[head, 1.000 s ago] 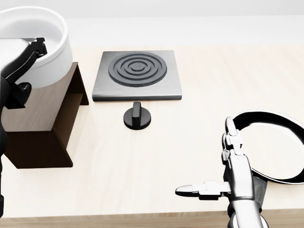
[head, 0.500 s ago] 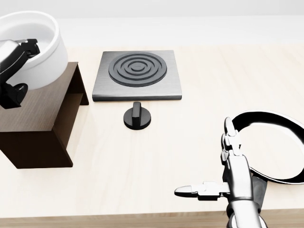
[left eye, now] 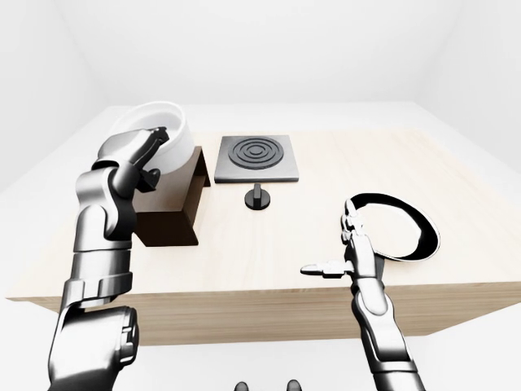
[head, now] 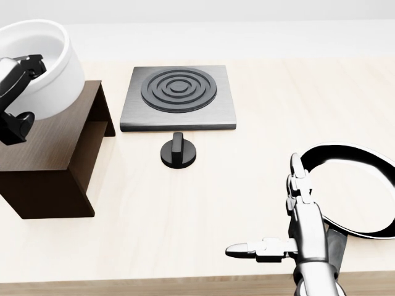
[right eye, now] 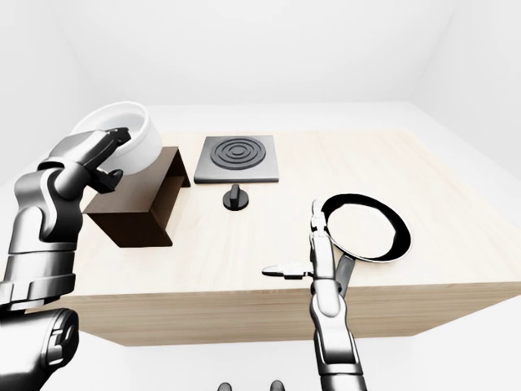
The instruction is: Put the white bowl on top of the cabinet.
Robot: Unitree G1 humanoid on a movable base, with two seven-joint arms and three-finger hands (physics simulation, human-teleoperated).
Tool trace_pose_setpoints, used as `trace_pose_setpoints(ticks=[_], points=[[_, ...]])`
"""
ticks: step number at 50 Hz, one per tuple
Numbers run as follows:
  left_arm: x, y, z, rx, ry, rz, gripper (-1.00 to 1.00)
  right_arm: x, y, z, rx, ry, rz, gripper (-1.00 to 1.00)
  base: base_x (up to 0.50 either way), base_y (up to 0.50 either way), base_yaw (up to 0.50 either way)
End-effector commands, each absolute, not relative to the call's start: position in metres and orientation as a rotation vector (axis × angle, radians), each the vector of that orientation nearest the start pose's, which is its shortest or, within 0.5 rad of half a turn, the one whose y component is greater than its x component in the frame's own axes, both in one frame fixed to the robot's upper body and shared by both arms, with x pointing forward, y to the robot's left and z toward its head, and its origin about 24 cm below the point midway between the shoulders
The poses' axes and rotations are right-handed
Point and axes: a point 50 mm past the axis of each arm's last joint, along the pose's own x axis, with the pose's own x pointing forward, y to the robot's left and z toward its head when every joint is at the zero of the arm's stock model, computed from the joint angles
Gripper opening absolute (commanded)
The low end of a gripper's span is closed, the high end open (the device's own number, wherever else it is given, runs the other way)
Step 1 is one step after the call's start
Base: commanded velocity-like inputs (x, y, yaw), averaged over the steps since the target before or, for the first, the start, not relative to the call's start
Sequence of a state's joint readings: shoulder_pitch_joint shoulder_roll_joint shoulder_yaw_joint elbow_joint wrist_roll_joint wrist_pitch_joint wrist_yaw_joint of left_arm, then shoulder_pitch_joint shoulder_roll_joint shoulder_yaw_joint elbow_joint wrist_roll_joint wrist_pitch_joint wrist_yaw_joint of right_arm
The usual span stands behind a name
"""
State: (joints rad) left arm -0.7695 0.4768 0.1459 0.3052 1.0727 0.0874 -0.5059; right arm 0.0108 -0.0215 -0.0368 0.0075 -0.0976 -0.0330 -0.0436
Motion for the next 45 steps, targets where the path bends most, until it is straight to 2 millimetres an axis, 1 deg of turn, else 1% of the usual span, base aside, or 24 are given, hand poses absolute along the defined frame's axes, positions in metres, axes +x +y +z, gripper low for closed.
trace_pose_setpoints(ticks=[1,9,12,21,26,45], points=[[0.36,0.245,0.229,1.403,0.001,0.147,-1.0,0.251,-0.164,0.04,-0.122,-0.016,-0.079,1.0,0.0,0.0,0.0],[0.363,0.249,0.22,1.368,0.008,0.156,-1.0,0.252,-0.163,0.039,-0.126,-0.014,-0.076,1.0,0.0,0.0,0.0],[0.364,0.251,0.213,1.343,0.01,0.16,-1.0,0.252,-0.163,0.039,-0.126,-0.014,-0.076,1.0,0.0,0.0,0.0],[0.363,0.256,0.206,1.32,0.015,0.174,-1.0,0.253,-0.162,0.039,-0.127,-0.013,-0.076,1.0,0.0,0.0,0.0],[0.366,0.26,0.199,1.286,0.025,0.189,-1.0,0.254,-0.161,0.037,-0.131,-0.012,-0.074,1.0,0.0,0.0,0.0],[0.365,0.262,0.197,1.296,0.03,0.192,-1.0,0.254,-0.158,0.034,-0.139,-0.009,-0.066,1.0,0.0,0.0,0.0]])
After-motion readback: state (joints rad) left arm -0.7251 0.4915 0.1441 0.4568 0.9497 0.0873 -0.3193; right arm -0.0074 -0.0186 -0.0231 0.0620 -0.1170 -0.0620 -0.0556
